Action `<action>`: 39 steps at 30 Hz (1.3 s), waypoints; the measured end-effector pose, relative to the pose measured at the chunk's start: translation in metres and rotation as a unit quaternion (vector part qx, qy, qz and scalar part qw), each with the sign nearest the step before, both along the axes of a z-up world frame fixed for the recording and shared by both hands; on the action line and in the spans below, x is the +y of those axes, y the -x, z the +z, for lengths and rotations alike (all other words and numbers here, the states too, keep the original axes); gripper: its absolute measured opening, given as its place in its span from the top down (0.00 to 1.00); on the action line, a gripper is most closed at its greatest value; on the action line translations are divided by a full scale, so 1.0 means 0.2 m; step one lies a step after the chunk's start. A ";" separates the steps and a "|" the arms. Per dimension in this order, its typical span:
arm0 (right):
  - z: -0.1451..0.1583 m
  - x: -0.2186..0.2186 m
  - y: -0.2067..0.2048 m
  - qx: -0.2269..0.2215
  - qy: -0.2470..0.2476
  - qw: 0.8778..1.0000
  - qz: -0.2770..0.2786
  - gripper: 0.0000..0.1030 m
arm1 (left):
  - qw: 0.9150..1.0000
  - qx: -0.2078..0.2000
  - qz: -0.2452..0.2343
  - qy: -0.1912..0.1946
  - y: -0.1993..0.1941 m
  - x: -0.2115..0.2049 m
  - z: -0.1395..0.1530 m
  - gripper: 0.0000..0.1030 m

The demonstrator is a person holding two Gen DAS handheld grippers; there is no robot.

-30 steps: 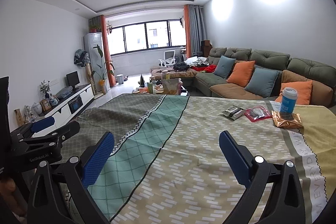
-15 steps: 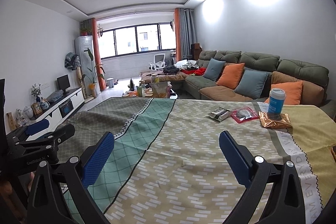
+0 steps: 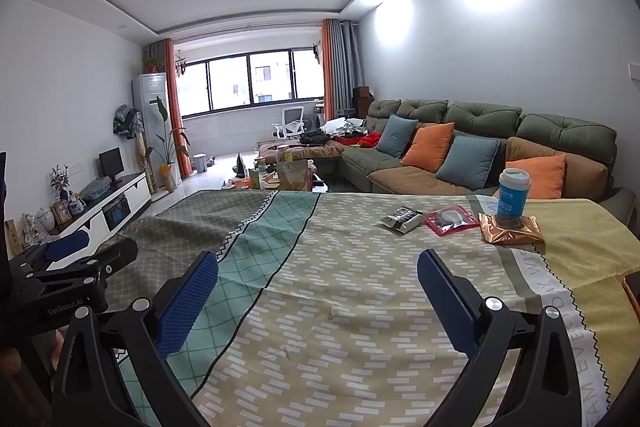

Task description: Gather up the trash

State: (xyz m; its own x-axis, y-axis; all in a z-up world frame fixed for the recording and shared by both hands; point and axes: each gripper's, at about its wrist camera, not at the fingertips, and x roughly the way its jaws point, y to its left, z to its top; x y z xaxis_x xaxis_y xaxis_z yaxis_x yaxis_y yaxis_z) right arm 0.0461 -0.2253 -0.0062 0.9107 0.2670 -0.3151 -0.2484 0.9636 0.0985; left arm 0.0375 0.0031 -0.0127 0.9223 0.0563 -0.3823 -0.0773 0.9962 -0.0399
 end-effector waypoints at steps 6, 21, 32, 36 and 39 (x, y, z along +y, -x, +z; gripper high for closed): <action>0.00 -0.01 0.00 0.000 -0.001 1.000 0.000 0.04 | 1.000 -0.002 0.001 -0.001 0.00 0.00 0.00 0.03; 0.00 -0.01 0.00 0.001 -0.002 1.000 0.000 0.04 | 1.000 -0.002 -0.001 -0.002 -0.01 -0.01 0.00 0.03; 0.00 -0.02 0.00 0.003 -0.002 1.000 -0.002 0.04 | 1.000 0.000 -0.001 -0.003 -0.02 -0.01 0.00 0.03; 0.00 -0.02 0.00 0.004 -0.003 1.000 -0.002 0.04 | 1.000 0.000 0.000 -0.005 -0.02 -0.01 -0.01 0.03; 0.00 -0.02 0.00 0.004 -0.002 1.000 -0.002 0.04 | 1.000 0.001 0.000 -0.006 -0.02 -0.01 -0.02 0.03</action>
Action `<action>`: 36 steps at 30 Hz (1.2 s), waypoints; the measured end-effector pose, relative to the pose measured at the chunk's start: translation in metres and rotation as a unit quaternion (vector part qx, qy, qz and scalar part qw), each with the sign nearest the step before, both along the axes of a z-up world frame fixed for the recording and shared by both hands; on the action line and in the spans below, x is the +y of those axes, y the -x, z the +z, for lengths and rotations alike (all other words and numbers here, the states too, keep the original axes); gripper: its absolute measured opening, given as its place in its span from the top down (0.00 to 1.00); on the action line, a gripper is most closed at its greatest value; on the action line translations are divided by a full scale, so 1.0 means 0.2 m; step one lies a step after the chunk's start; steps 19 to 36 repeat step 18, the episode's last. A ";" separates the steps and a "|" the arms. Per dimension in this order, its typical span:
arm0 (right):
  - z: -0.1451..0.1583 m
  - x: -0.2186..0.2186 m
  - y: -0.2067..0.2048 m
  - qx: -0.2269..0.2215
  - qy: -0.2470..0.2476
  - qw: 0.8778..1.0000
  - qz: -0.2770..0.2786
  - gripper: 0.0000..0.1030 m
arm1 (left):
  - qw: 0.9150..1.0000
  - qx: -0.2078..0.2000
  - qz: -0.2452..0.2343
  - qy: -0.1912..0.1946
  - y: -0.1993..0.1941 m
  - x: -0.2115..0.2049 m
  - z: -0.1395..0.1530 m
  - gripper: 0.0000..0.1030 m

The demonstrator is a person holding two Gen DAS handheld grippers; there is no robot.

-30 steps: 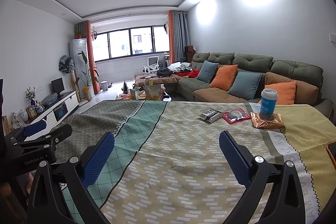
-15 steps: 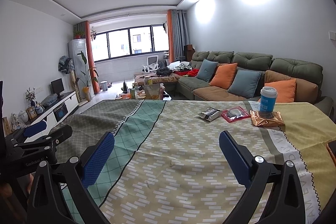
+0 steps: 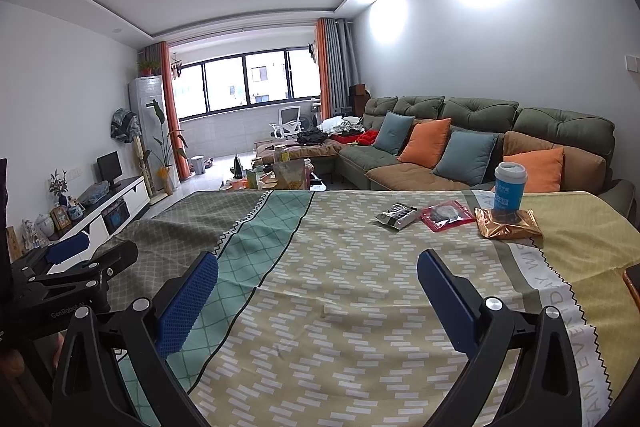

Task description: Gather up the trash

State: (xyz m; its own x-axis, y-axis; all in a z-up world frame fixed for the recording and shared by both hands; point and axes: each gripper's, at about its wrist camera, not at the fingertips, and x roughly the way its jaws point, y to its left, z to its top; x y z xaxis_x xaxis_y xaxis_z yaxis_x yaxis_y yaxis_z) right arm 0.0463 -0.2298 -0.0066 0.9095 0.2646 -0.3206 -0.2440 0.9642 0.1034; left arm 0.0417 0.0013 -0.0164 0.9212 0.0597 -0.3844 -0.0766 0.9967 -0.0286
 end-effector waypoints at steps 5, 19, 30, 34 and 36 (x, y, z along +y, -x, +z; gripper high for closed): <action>0.00 -0.01 0.00 0.002 -0.002 1.000 0.000 0.04 | 1.000 -0.005 -0.010 -0.005 0.01 0.00 -0.01 0.04; -0.02 -0.09 -0.07 0.054 0.005 0.998 -0.025 0.04 | 0.994 0.111 0.000 -0.004 -0.24 0.10 -0.09 0.03; -0.02 -0.09 -0.07 0.054 0.005 0.998 -0.025 0.04 | 0.994 0.111 0.000 -0.004 -0.24 0.10 -0.09 0.03; -0.02 -0.09 -0.07 0.054 0.005 0.998 -0.025 0.04 | 0.994 0.111 0.000 -0.004 -0.24 0.10 -0.09 0.03; -0.02 -0.09 -0.07 0.054 0.005 0.998 -0.025 0.04 | 0.994 0.111 0.000 -0.004 -0.24 0.10 -0.09 0.03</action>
